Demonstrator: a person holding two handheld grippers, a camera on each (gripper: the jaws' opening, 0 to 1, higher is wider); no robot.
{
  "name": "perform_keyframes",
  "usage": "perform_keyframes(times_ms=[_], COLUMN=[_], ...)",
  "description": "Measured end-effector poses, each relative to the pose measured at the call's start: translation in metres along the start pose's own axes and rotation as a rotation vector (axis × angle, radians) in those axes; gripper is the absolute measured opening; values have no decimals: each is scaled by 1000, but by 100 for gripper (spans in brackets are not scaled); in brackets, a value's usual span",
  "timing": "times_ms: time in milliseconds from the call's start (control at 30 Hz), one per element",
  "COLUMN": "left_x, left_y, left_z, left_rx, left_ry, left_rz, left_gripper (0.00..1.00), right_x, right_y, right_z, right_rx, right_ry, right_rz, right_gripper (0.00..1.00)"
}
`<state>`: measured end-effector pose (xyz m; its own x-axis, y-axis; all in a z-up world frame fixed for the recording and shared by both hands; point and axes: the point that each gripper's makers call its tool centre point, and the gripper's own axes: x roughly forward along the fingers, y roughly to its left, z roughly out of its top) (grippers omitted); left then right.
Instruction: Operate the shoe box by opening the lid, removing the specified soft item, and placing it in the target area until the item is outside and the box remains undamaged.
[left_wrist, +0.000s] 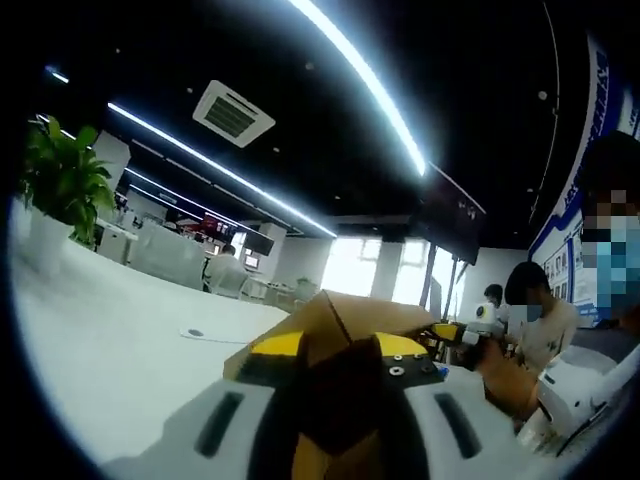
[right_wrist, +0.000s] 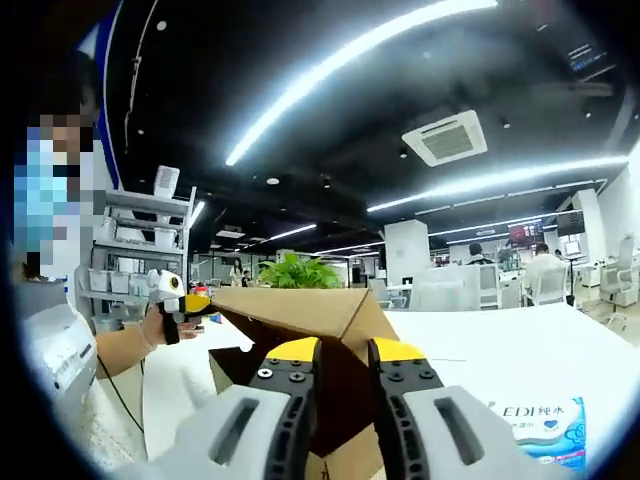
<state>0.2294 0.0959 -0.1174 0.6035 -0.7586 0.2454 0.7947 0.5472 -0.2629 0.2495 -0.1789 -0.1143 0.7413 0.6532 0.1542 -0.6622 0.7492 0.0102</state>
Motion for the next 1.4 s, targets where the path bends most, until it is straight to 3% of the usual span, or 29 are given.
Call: perform_keyframes(times_ms=[567,733,967,1100,1400], left_x=[-19,-24,-28,-28,-29], left_y=[-3,-4,-3,-3,-2], left_z=[-24,-32,-38,-45,-53], left_rx=[-46,-63,-84,-83,-98], left_ry=[-26,-23,-35,-20,-3], left_rz=[13,12,11,18,22], left_gripper=[23,22,22,22,22], right_x=[-20,-26,-30,-33,-35], right_y=[17,20,23,25,25], right_z=[-29,-41,-49,-53,-61], right_rx=[-83,-46,-62,18,31], right_ry=[24,42,68,81,93], right_rz=[1,19,39,81,66], right_gripper=[18,18,19,24,24])
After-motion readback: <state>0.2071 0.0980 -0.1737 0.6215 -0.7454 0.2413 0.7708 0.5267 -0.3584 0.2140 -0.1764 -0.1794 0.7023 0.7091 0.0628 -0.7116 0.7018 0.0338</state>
